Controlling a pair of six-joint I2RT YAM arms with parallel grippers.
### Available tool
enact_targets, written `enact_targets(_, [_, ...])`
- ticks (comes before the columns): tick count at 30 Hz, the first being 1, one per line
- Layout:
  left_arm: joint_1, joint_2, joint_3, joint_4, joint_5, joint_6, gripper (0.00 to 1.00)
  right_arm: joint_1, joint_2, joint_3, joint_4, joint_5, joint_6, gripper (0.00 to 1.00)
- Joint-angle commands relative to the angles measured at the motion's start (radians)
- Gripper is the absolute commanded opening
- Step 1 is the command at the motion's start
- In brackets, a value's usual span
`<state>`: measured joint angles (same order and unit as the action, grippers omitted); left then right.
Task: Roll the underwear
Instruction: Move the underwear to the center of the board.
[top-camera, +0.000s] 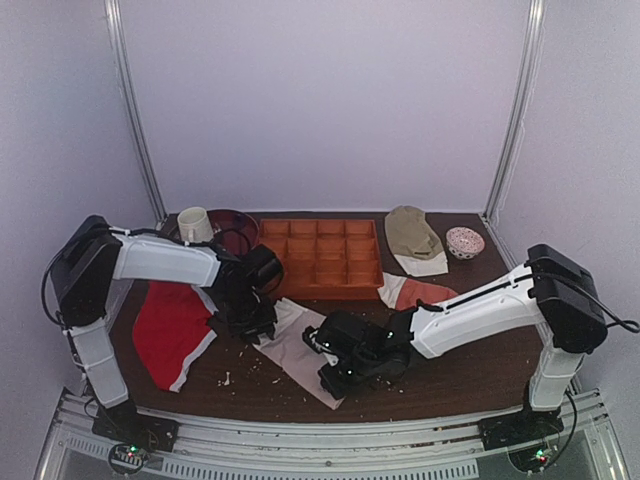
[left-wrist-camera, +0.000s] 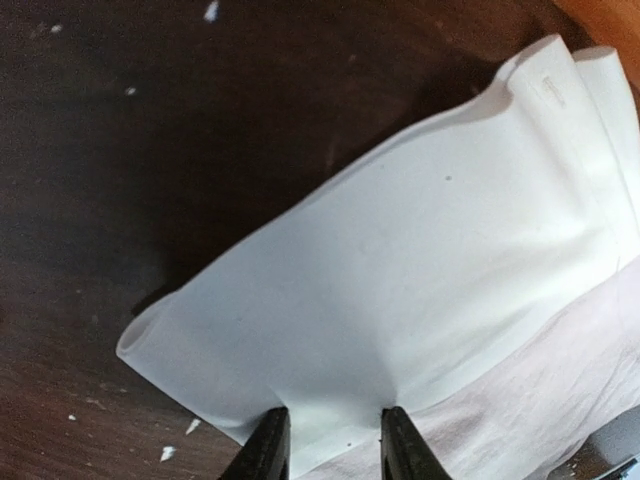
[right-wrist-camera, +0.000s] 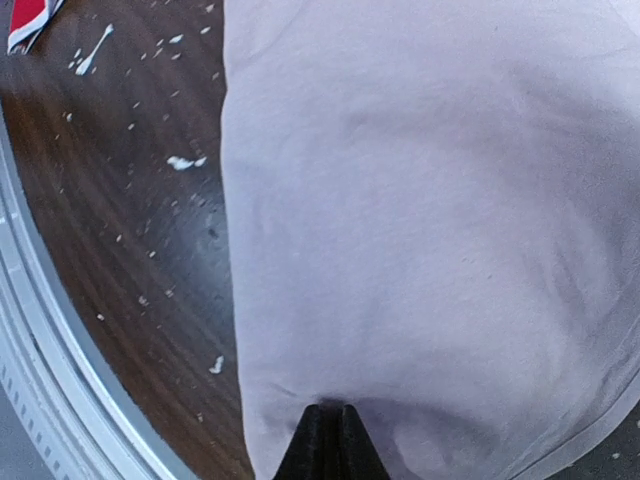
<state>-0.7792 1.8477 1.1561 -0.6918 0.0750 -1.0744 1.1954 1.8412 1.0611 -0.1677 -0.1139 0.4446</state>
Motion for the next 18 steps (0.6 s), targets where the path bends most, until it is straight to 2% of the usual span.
enact_targets(1, [-0.002,-0.024,-0.091,-0.113,-0.041,0.030,0.33,0.049,0.012,-0.003,-0.016,-0.020,0.018,0.05])
enact_targets(7, [-0.002,-0.076,-0.157,-0.123,-0.039,0.048,0.33,0.085,-0.005,-0.017,-0.017,-0.022,0.044,0.05])
enact_targets(12, [-0.002,-0.148,-0.113,-0.155,-0.053,0.043,0.36,0.088,-0.032,0.013,-0.032,0.029,0.026,0.06])
enact_targets(18, [-0.002,-0.147,0.051,-0.215,-0.062,0.060,0.41,0.035,-0.111,0.067,-0.066,0.088,-0.004,0.29])
